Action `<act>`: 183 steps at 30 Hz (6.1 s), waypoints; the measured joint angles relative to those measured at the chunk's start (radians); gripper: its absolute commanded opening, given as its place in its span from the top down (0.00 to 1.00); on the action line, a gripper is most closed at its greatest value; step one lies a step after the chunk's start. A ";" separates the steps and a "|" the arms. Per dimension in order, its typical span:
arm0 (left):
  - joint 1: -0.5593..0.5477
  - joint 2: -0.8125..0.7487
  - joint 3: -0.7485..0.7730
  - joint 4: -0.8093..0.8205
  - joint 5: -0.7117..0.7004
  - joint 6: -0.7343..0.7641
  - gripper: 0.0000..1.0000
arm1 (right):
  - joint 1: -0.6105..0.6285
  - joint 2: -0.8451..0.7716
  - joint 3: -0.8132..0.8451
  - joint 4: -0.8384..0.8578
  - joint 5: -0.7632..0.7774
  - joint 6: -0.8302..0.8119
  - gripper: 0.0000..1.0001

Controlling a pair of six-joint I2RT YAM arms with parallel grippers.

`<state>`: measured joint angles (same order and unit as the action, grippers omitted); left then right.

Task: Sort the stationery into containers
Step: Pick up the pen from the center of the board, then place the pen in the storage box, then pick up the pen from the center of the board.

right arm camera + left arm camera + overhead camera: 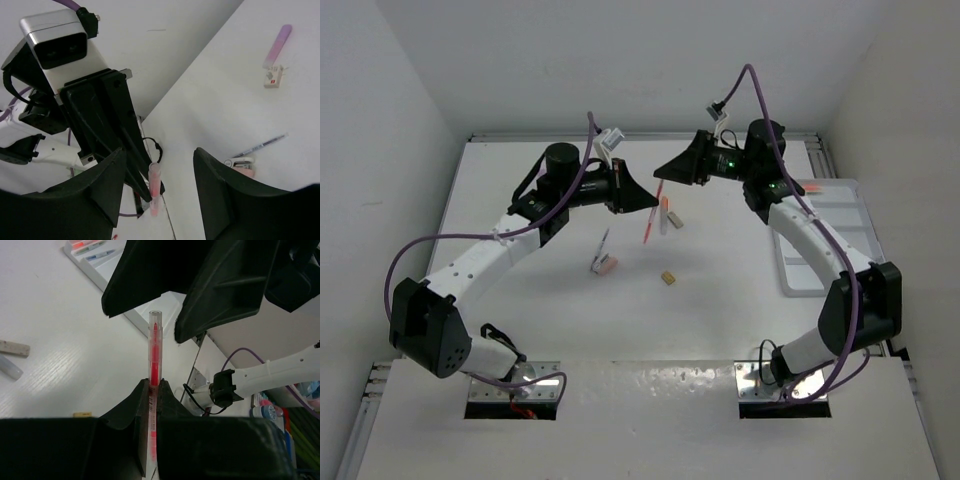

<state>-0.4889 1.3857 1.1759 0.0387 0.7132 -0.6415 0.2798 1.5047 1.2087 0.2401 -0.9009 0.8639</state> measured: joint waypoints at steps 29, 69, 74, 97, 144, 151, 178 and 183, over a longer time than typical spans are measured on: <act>0.050 0.001 -0.034 0.076 0.026 -0.087 1.00 | 0.051 0.024 -0.005 0.042 -0.002 0.022 0.73; 0.263 -0.004 0.040 -0.344 -0.286 0.527 0.00 | -0.494 0.182 0.272 -0.578 0.354 -1.648 1.00; 0.290 -0.004 0.003 -0.346 -0.292 0.544 0.00 | -0.515 0.311 0.293 -0.586 0.397 -1.844 1.00; 0.373 0.064 -0.056 -0.350 -0.267 0.574 0.00 | -0.505 0.607 0.422 -0.683 0.610 -2.182 0.91; 0.103 0.472 0.037 -0.480 -0.546 0.619 0.55 | -0.330 0.177 0.212 -0.748 0.307 -0.610 0.50; 0.103 0.501 0.026 -0.473 -0.619 0.615 0.65 | -0.326 0.162 0.195 -0.742 0.319 -0.604 0.52; 0.246 0.009 -0.149 -0.084 0.001 0.356 1.00 | -0.024 0.095 0.175 -0.444 0.200 -0.323 0.52; 0.241 -0.009 -0.174 0.095 0.122 0.146 1.00 | 0.035 0.151 0.248 -0.352 0.180 -0.238 0.52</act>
<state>-0.2478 1.3766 1.0019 0.1333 0.8352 -0.4957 0.3153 1.6558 1.4563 -0.1120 -0.7204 0.6258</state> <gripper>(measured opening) 0.069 0.480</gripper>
